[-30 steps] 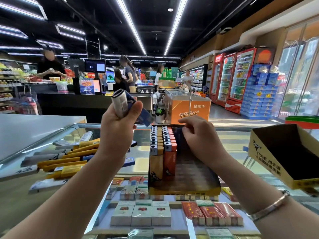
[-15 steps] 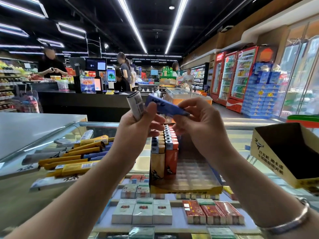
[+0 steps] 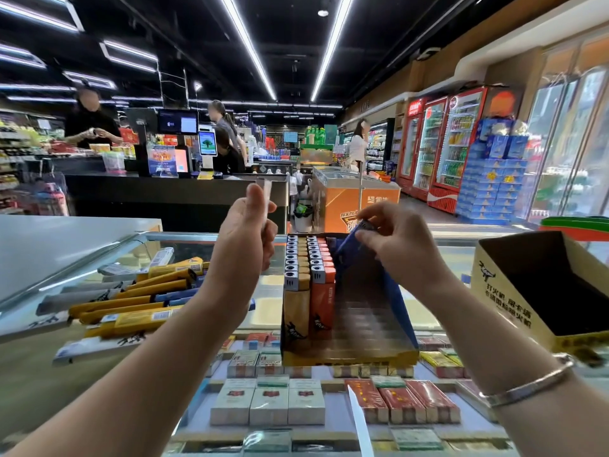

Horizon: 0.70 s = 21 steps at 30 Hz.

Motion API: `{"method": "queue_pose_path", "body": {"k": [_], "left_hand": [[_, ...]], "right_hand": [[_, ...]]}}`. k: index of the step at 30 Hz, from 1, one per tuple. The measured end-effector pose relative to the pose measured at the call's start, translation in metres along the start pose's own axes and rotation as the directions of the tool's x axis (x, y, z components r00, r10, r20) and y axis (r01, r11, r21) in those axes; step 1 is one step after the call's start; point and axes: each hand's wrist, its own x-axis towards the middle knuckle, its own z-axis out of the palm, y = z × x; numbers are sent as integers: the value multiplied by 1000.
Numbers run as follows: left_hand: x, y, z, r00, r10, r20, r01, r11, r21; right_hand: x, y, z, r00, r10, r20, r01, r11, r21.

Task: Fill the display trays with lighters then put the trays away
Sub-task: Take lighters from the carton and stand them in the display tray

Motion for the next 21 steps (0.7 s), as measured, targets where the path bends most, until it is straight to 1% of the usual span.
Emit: {"method": "queue_pose_path", "body": {"k": [4,7,9,13,16,19,21], "left_hand": [[-1,-3,2,1000,-23,22,23,1000,18],[-3,-3,2,999,-32,38,33,999,-25],[-3,-4,2,999,-26,42,27,999,-23],[-4,-4,4,997,-24,78,25,999,-19],[-5,-4,4,996,6,89,-6,1000,4],[-4,-4,2,997,56,55,-58,997,47],[-4,-3,1,997,76,30,-77,997,27]], "right_hand": [[-4,5,8,993,-55,108,66,993,-101],[-5,5,11,991,-59,119,72,991,-109],[-6,4,13,990,-59,131,74,990,-118],[-8,1,17,978,-80,193,119,973,-197],[-7,-2,17,976,-109,190,157,953,-260],[-6,-3,16,977,-99,191,156,937,-313],[-7,-2,14,974,-87,211,154,934,-322]]}}
